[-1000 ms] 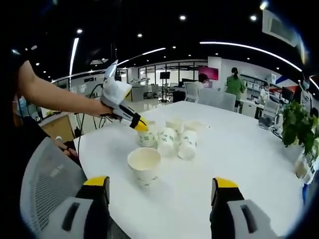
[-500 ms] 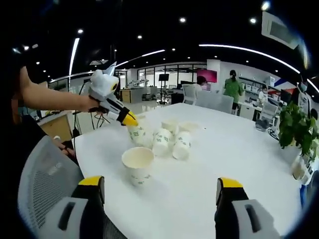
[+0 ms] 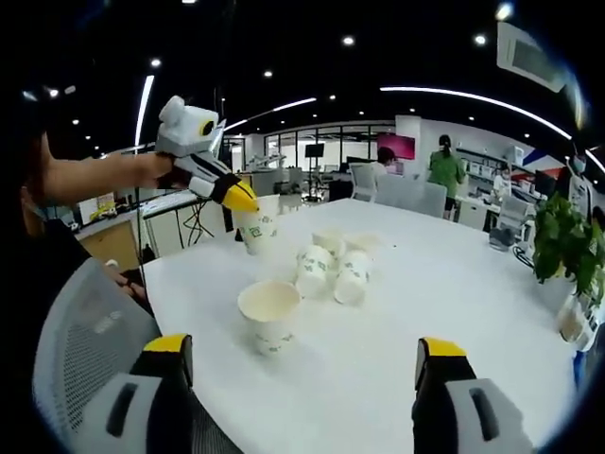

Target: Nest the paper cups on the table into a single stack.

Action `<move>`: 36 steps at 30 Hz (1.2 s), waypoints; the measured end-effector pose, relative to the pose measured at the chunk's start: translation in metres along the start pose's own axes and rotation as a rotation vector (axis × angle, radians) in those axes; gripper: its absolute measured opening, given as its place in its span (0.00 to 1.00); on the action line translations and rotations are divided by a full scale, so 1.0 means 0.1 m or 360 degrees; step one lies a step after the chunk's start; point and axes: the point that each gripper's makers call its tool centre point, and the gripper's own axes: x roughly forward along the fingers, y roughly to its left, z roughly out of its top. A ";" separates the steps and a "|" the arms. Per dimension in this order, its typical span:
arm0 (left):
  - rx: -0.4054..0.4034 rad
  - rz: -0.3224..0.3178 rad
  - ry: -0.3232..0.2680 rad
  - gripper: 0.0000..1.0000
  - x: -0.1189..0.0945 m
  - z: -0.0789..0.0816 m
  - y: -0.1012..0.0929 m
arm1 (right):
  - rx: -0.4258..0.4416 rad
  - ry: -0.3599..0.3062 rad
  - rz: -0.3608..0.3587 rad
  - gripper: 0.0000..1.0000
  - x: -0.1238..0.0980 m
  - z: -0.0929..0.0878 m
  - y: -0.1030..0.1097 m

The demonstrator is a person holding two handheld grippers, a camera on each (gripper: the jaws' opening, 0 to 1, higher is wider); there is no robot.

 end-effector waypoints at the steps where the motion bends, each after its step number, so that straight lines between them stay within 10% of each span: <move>1: 0.0008 -0.0012 0.0003 0.00 -0.02 0.04 -0.05 | -0.0001 0.0007 0.0001 1.00 0.00 0.00 0.01; 14: 0.0118 -0.0146 -0.0017 0.00 -0.03 0.33 -0.45 | -0.0003 -0.0017 -0.0002 1.00 -0.01 0.10 0.01; 36: 0.0142 -0.0319 -0.0037 0.00 0.23 0.26 -0.93 | 0.0038 -0.0036 -0.0055 0.98 -0.08 0.10 -0.06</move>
